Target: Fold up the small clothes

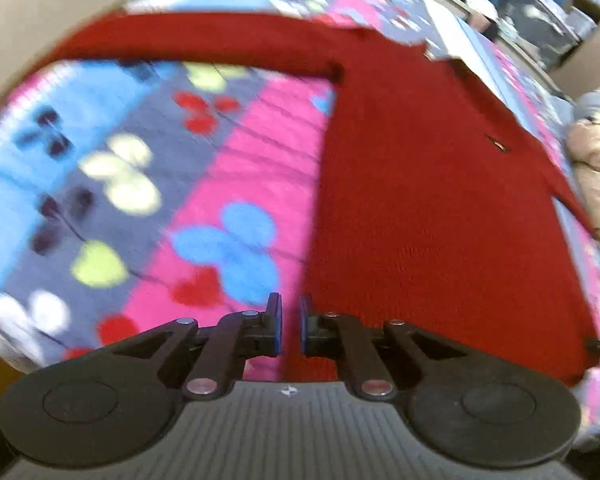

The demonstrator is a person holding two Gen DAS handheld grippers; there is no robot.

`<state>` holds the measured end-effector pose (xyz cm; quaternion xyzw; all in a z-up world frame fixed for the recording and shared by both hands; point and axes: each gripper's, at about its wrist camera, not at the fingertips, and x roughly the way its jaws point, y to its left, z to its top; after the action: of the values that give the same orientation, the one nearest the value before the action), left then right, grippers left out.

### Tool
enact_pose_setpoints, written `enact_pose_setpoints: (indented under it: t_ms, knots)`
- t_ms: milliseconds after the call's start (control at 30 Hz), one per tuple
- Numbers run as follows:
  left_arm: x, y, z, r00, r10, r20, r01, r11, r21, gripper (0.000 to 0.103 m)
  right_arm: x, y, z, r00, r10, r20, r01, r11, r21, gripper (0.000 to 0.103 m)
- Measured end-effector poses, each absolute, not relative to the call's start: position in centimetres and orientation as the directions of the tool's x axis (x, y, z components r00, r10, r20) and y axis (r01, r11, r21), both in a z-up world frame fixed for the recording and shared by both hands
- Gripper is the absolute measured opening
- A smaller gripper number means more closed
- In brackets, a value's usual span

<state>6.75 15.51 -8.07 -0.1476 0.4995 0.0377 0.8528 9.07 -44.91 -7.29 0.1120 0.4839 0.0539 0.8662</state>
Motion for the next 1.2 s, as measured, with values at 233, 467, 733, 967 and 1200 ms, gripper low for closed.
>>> enact_pose_setpoints:
  t_ms: [233, 467, 733, 967, 1200]
  knots:
    - [7.1, 11.9, -8.1, 0.546, -0.082, -0.834, -0.061, 0.989, -0.138, 0.037, 9.4, -43.5, -4.7, 0.66, 0.183, -0.729, -0.021, 0.974, 0.225, 0.03]
    - [8.2, 11.6, -10.3, 0.466, -0.03, -0.884, -0.13, 0.986, -0.102, 0.042, 10.7, -40.2, -7.7, 0.495, 0.099, -0.863, -0.089, 0.994, 0.063, 0.041]
    - [8.3, 10.5, -10.2, 0.483, 0.006, -0.875, -0.125, 0.99, -0.062, 0.058, 10.3, -40.3, -7.0, 0.529, 0.074, -0.845, -0.036, 0.997, 0.064, 0.041]
    - [8.9, 9.9, -5.7, 0.681, 0.069, -0.729, -0.148, 0.988, -0.044, 0.073, 9.5, -40.9, -3.6, 0.705, 0.036, -0.708, 0.06, 0.992, 0.11, 0.055]
    - [13.7, 9.7, 0.3, 0.79, 0.12, -0.601, -0.112, 0.992, 0.051, 0.076, 10.8, -41.3, -2.0, 0.79, 0.018, -0.613, 0.113, 0.978, 0.175, 0.055]
